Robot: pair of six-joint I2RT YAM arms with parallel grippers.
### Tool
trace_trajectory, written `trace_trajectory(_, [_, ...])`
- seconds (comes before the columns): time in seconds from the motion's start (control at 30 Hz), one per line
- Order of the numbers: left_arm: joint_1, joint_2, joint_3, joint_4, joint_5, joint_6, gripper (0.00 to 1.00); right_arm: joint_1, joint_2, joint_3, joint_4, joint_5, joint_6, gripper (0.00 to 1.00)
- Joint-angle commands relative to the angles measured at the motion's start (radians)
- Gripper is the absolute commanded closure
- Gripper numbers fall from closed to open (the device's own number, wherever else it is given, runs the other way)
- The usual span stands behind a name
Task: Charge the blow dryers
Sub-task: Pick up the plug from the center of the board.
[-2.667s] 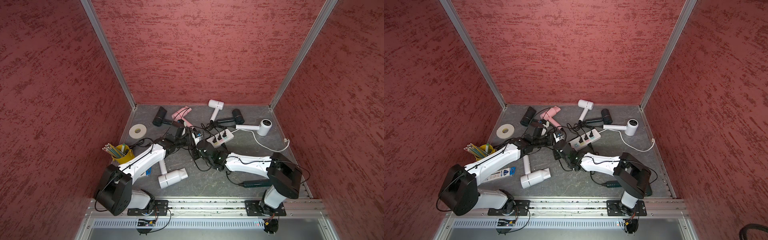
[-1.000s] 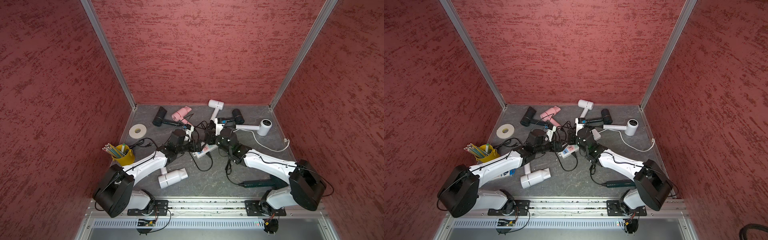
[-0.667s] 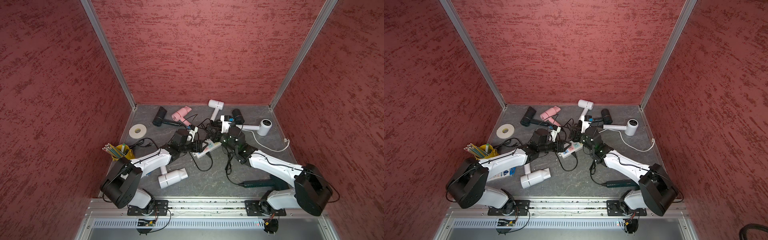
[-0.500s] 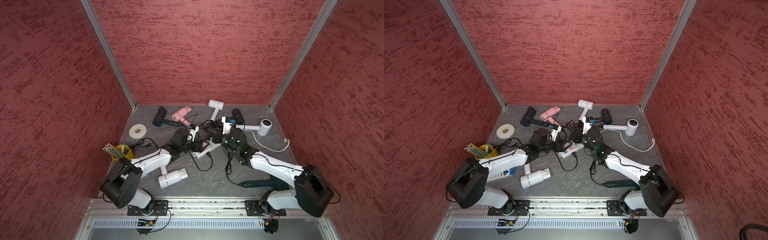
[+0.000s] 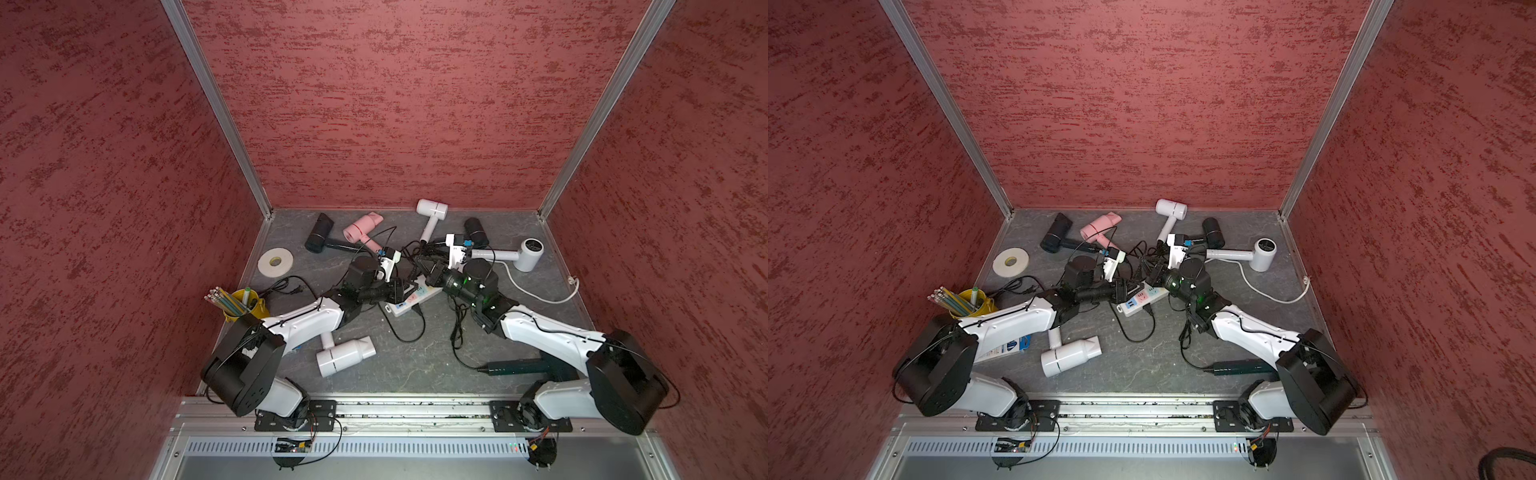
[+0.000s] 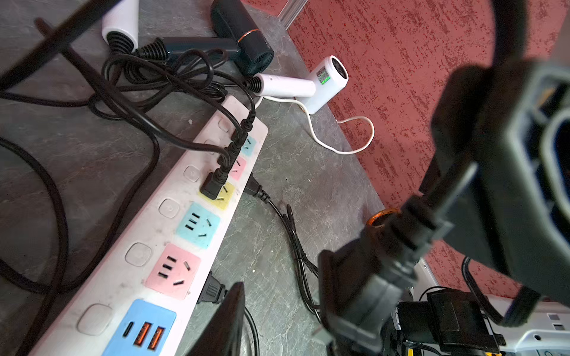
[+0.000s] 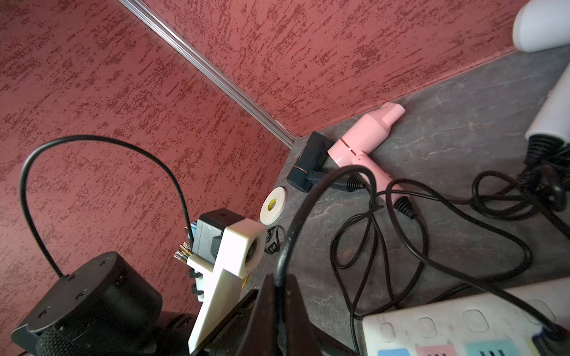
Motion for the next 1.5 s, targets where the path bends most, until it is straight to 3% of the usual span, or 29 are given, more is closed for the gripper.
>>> trace_trajectory(0.0, [-0.004,0.0,-0.006,0.032,0.017,0.015,0.66,-0.01,-0.003,-0.016,0.063,-0.039,0.031,1.0])
trace_trajectory(0.33, [-0.008,-0.012,-0.015,0.058,0.049,0.029,0.84,-0.015,0.016,-0.029,0.063,-0.063,0.055,1.0])
trace_trajectory(0.83, [-0.042,-0.026,-0.008,0.031,0.02,0.107,0.89,-0.054,0.041,0.036,-0.103,-0.138,0.0,0.99])
trace_trajectory(0.93, [-0.049,-0.033,-0.004,0.01,-0.003,0.134,0.9,-0.064,0.04,0.076,-0.189,-0.169,-0.047,0.8])
trace_trajectory(1.13, [-0.06,-0.041,0.007,-0.036,-0.048,0.183,0.92,-0.104,0.042,0.173,-0.427,-0.275,-0.175,0.53])
trace_trajectory(1.3, [-0.07,-0.047,0.012,-0.056,-0.071,0.21,0.92,-0.138,0.072,0.295,-0.727,-0.337,-0.324,0.46])
trace_trajectory(1.47, [-0.082,-0.049,0.016,-0.074,-0.096,0.235,0.93,-0.168,0.142,0.403,-0.908,-0.415,-0.376,0.45])
